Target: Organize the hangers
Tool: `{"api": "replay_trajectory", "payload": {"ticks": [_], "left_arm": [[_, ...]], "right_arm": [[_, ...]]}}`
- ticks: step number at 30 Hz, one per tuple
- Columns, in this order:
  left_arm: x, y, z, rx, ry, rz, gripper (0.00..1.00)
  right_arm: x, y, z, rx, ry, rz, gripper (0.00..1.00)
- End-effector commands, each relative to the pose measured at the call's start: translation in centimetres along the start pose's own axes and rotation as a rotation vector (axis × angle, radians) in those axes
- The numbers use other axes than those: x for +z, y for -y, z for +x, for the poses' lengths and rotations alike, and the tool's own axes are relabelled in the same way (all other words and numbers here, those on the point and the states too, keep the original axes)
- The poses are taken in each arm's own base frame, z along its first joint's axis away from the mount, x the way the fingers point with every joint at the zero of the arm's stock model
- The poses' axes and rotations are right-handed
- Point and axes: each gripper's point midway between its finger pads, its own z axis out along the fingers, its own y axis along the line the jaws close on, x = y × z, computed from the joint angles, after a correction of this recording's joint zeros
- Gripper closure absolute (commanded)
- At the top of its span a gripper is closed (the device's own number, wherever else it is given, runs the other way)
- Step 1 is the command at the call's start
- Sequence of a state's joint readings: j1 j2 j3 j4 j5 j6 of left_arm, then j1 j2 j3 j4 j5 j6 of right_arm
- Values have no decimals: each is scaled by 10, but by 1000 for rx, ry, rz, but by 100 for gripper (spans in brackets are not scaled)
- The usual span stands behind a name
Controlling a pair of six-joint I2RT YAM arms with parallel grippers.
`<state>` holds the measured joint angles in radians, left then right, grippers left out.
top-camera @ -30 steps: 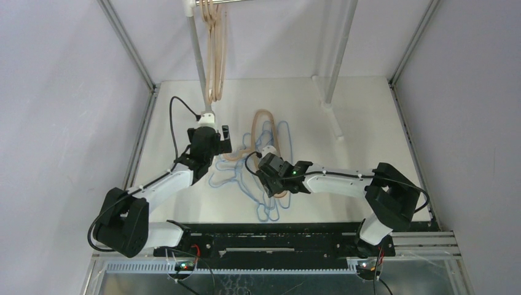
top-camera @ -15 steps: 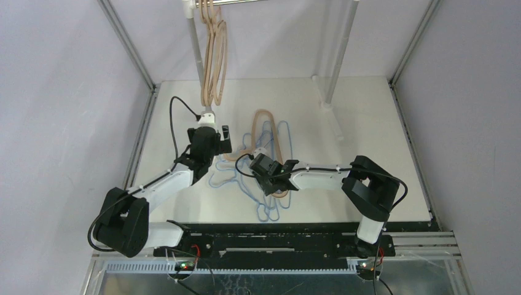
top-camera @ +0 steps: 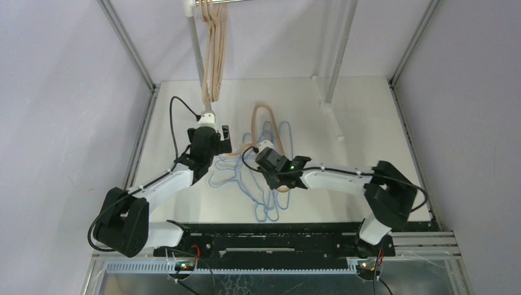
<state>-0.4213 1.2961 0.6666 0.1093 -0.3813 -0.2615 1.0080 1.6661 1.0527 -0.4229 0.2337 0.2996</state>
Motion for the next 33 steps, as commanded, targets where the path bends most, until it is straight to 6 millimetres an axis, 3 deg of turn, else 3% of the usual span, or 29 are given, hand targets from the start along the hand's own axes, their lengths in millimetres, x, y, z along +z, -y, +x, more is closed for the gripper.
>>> {"api": "replay_trajectory", "payload": {"ticks": [1, 6, 10, 14, 22, 27, 33], "left_arm": [[-2, 5, -14, -10, 44, 17, 0], [-3, 3, -15, -12, 48, 12, 1], [-4, 5, -14, -14, 47, 18, 0], [-4, 4, -14, -13, 49, 17, 1], [-5, 6, -15, -26, 63, 29, 1], [-5, 6, -15, -29, 62, 28, 0], [-4, 7, -15, -32, 63, 30, 1]], "right_arm": [[-47, 12, -40, 68, 141, -38, 95], [-77, 51, -51, 140, 197, -6, 94], [-88, 90, -51, 210, 219, 12, 97], [-94, 112, -47, 226, 230, 20, 99], [-74, 108, -28, 274, 194, -27, 100], [-92, 117, -51, 328, 318, -12, 100], [-144, 126, -108, 409, 540, -90, 100]]}}
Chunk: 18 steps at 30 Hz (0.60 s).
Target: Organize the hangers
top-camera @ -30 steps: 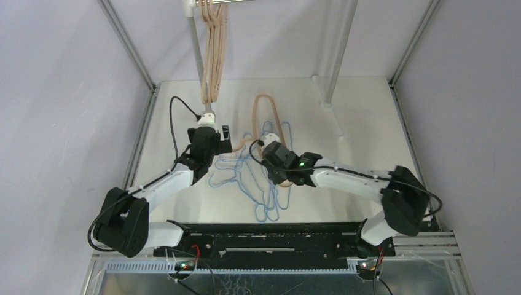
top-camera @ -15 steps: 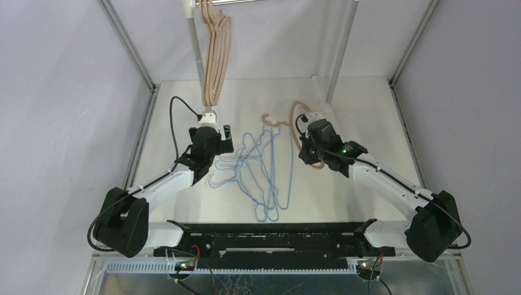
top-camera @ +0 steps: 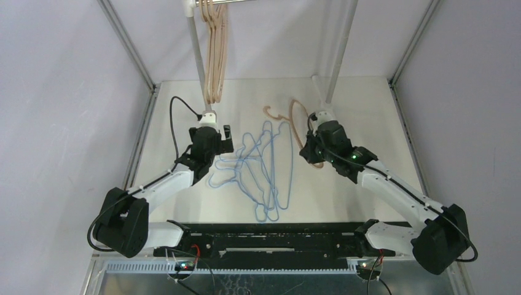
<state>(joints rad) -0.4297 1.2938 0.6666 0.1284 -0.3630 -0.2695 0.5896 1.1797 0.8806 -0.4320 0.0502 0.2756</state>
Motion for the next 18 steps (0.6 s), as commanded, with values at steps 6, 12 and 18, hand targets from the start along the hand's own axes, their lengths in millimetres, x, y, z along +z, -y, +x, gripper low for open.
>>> {"api": "replay_trajectory", "payload": {"ticks": [6, 12, 18], "left_arm": [[-3, -1, -12, -17, 48, -1, 1], [-2, -1, -11, -17, 46, -2, 0], [-1, -1, -11, -15, 44, -1, 1]], "right_arm": [[-91, -56, -160, 181, 510, -338, 100], [-125, -95, -220, 228, 633, -609, 100], [-136, -122, -257, 243, 671, -748, 100]]}}
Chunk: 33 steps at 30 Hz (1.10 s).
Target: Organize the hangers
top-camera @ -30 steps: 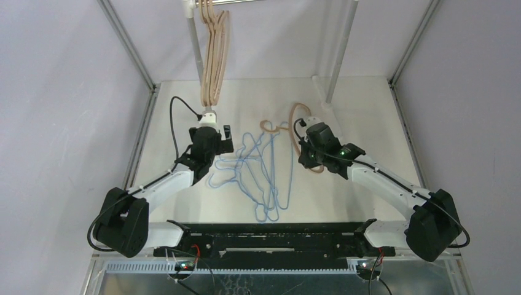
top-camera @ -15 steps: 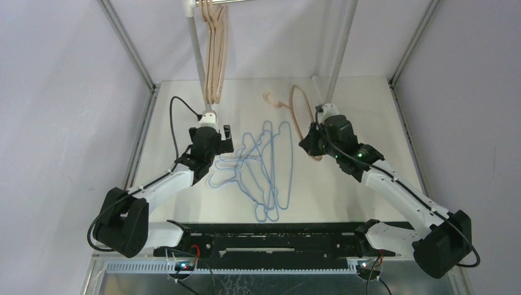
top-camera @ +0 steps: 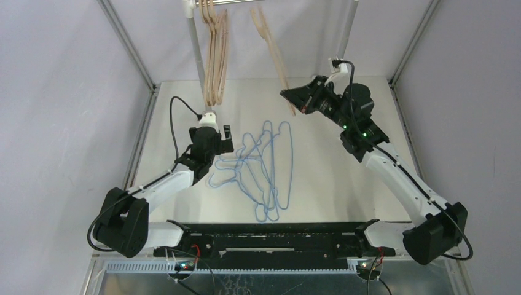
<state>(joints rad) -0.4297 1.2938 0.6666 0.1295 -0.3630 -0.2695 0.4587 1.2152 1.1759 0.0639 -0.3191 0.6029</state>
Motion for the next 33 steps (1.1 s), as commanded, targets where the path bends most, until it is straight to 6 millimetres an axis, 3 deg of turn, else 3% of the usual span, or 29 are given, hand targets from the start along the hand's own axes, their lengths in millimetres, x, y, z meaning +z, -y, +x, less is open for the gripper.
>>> {"api": "replay_trajectory", "payload": {"ticks": [1, 9, 14, 21, 33], "left_arm": [[-1, -1, -10, -14, 43, -2, 1], [0, 1, -9, -14, 38, 3, 1], [0, 1, -10, -15, 38, 6, 1], [-1, 2, -10, -15, 39, 10, 0], [-3, 3, -12, -22, 45, 20, 1]], "right_arm": [[11, -53, -42, 19, 95, -211, 100], [26, -62, -55, 35, 124, -250, 100], [49, -59, -61, 63, 121, -242, 100], [85, -58, -54, 124, 83, -227, 100], [111, -55, -41, 167, 69, -176, 100]]}}
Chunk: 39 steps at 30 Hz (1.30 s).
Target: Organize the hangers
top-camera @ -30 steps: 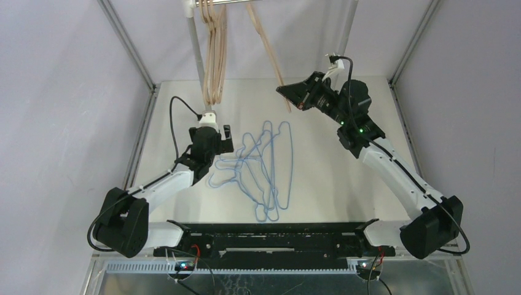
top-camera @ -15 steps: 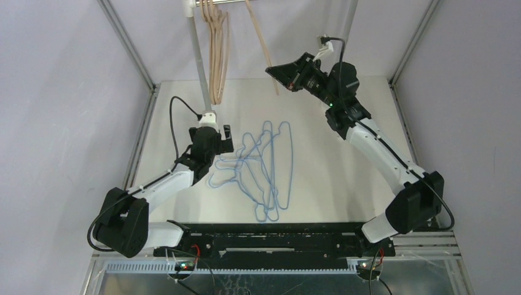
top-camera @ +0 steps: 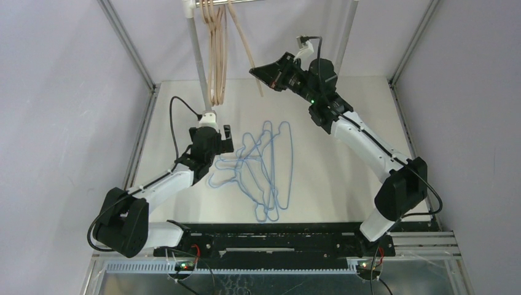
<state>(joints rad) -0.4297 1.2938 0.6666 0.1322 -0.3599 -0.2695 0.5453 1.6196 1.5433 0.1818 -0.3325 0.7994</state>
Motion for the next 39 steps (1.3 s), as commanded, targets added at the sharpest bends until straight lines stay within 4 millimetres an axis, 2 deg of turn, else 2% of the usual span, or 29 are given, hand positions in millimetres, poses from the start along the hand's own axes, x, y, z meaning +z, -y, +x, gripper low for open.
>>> {"api": "replay_trajectory", "payload": {"ticks": [1, 10, 18, 22, 27, 30, 31, 34, 35, 39], "left_arm": [[-3, 2, -12, -21, 44, 17, 0], [-4, 2, -12, -21, 45, 18, 1], [-2, 4, -12, -23, 43, 23, 1], [-2, 5, -12, -23, 41, 27, 0], [-2, 4, -12, -22, 42, 23, 1], [-2, 4, -12, -23, 41, 24, 1], [-2, 4, -11, -23, 40, 25, 0], [-2, 4, -12, -23, 41, 26, 1], [-2, 5, -12, -23, 41, 26, 0], [-2, 4, -12, -23, 41, 24, 1]], "right_arm": [[11, -25, -23, -9, 69, -55, 100], [33, -2, -14, 52, 42, -24, 100], [46, -1, 1, 38, -14, -14, 98], [53, -5, 13, 17, -61, -13, 98], [58, 0, 30, 13, -120, -6, 96], [54, 6, 38, 3, -137, 5, 89], [52, 6, 38, 2, -129, 11, 83], [40, 10, 32, -47, -92, 53, 52], [36, 9, 30, -64, -81, 59, 45], [22, 10, 24, -113, -63, 85, 37]]}}
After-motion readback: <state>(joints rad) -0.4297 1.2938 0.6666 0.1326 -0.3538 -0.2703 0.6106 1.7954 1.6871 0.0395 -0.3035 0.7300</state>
